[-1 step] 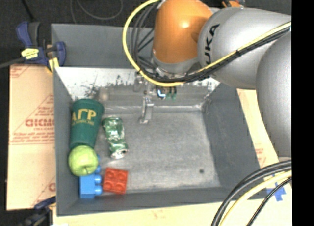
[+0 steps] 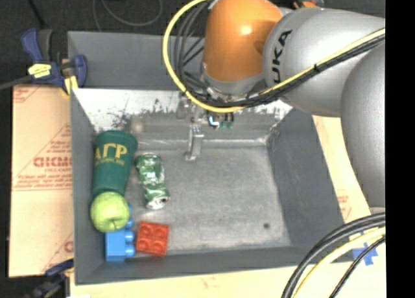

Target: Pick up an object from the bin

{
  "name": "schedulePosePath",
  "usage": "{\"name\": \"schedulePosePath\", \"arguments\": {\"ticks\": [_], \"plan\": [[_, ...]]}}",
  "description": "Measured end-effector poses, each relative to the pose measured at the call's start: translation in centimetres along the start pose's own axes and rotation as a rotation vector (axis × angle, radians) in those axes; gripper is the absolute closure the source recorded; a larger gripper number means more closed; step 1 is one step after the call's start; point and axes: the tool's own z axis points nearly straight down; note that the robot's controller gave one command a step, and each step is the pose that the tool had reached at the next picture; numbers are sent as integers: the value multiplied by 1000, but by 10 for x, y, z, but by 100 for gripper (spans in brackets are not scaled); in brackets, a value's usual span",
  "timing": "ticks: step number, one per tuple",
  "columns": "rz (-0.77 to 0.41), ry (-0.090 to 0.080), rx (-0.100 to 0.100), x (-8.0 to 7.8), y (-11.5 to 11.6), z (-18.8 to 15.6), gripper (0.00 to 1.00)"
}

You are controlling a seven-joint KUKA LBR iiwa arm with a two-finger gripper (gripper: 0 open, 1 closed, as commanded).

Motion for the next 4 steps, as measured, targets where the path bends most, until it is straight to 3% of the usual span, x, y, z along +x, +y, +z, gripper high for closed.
{"name": "schedulePosePath", "arguments": {"ticks": [1, 2, 3, 4], "plan": [[77, -5, 0, 16, -8, 35, 0], [23, 1, 3, 17, -43, 64, 0], [-33, 11, 6, 47, -33, 37, 0], [123, -3, -1, 61, -26, 15, 0]]}}
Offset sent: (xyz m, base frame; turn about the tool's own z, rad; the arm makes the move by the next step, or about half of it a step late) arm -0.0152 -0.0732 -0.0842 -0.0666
